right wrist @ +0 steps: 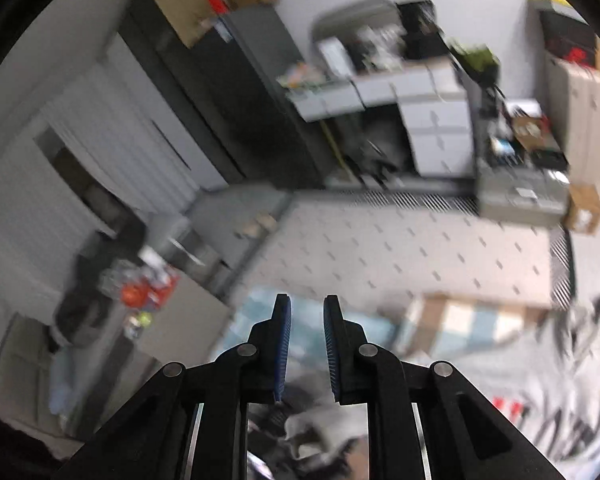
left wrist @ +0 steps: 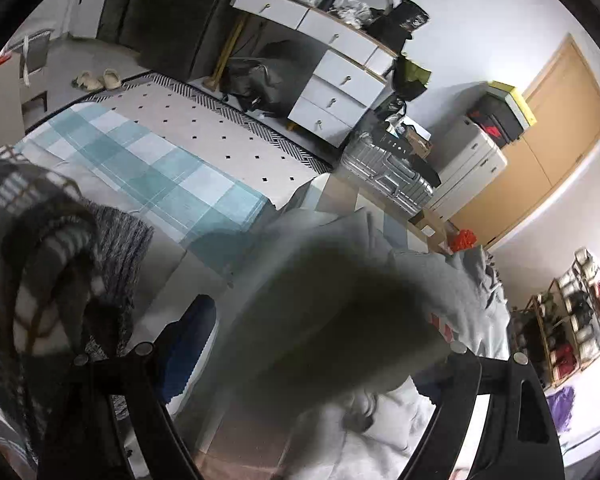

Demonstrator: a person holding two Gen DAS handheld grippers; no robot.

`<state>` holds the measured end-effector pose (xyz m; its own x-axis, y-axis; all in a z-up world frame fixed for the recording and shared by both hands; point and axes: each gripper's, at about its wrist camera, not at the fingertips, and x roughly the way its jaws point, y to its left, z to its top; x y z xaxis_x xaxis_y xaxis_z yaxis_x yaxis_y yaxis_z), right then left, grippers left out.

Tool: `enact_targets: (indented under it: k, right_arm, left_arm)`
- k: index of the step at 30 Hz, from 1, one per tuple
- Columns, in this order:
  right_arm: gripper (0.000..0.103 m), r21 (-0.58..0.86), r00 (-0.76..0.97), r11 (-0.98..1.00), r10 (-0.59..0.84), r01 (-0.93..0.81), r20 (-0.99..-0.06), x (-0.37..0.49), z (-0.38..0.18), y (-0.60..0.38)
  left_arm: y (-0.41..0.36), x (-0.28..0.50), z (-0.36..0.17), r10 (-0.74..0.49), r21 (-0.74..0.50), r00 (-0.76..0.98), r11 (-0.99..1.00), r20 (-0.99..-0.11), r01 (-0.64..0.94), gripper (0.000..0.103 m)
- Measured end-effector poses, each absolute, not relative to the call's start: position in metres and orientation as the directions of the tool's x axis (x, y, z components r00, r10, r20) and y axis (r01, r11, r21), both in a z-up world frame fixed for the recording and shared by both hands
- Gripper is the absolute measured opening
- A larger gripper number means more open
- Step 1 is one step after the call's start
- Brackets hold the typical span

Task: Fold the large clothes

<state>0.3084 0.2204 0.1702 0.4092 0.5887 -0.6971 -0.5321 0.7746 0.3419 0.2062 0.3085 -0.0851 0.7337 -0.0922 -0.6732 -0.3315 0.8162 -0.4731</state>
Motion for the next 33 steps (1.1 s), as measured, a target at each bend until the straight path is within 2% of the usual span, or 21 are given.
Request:
enact_targets:
  k: [1,5,7,8,9,10,14,17,20,26,29,30,31,32,33]
  right_arm:
    - [0.017,0.330,0.395,0.788,0.565,-0.520,-0.725,0.311,0.140,0.215]
    - [0.018,0.455,0.204,0.743,0.606,-0.492,-0.769,0.317,0.027,0.196]
    - [0.026,0.478,0.122,0.737,0.595,-0.479,-0.795,0.315,-0.025,0.195]
    - [0.036,0.469,0.103,0.742,0.578,-0.479,-0.810,0.313,-0.046,0.196]
    - [0.075,0.463,0.076,0.745,0.561,-0.480,-0.825,0.311,-0.069,0.200]
    - [0.103,0.470,0.048,0.741,0.557,-0.480,-0.829,0.306,-0.091,0.202]
    - [0.103,0.590,-0.126,0.702,0.596,-0.399,-0.793,0.291,-0.159,0.211]
    - [0.103,0.626,-0.197,0.687,0.601,-0.369,-0.775,0.276,-0.184,0.221]
    - [0.103,0.703,-0.267,0.651,0.651,-0.286,-0.711,0.269,-0.201,0.235]
    - [0.103,0.661,-0.225,0.700,0.621,-0.271,-0.751,0.266,-0.210,0.264]
    - [0.100,0.609,-0.178,0.718,0.586,-0.336,-0.790,0.261,-0.202,0.279]
    - [0.084,0.566,-0.145,0.733,0.557,-0.377,-0.818,0.258,-0.198,0.287]
    - [0.057,0.527,-0.126,0.749,0.525,-0.402,-0.842,0.256,-0.198,0.292]
    - [0.042,0.502,-0.129,0.755,0.498,-0.421,-0.858,0.254,-0.198,0.301]
    - [0.019,0.516,-0.146,0.746,0.505,-0.421,-0.851,0.255,-0.199,0.306]
  left_arm:
    - [0.307,0.203,-0.095,-0.068,-0.436,0.713,0.830,-0.698,-0.348,0.084]
    - [0.309,0.196,-0.130,-0.161,-0.473,0.645,0.811,-0.747,-0.345,0.084]
    - [0.308,0.184,-0.136,-0.205,-0.516,0.652,0.791,-0.730,-0.328,0.084]
    - [0.306,0.177,-0.136,-0.212,-0.523,0.661,0.791,-0.720,-0.317,0.084]
    - [0.305,0.171,-0.132,-0.217,-0.533,0.677,0.791,-0.703,-0.300,0.084]
    - [0.302,0.159,-0.127,-0.228,-0.547,0.695,0.790,-0.682,-0.278,0.084]
    - [0.300,0.113,-0.103,-0.239,-0.585,0.758,0.780,-0.607,-0.223,0.084]
    - [0.301,0.081,-0.094,-0.189,-0.561,0.804,0.802,-0.564,-0.205,0.084]
    - [0.307,0.069,-0.098,-0.189,-0.567,0.802,0.796,-0.566,-0.212,0.084]
    - [0.320,0.065,-0.119,-0.199,-0.579,0.764,0.772,-0.613,-0.264,0.084]
    - [0.320,0.058,-0.122,-0.199,-0.581,0.761,0.767,-0.618,-0.272,0.084]
    - [0.320,0.059,-0.122,-0.201,-0.580,0.758,0.768,-0.621,-0.271,0.084]
    - [0.319,0.060,-0.121,-0.200,-0.581,0.757,0.766,-0.622,-0.274,0.084]
    - [0.319,0.060,-0.121,-0.204,-0.586,0.760,0.764,-0.617,-0.271,0.084]
    - [0.318,0.061,-0.120,-0.207,-0.586,0.759,0.764,-0.617,-0.269,0.084]
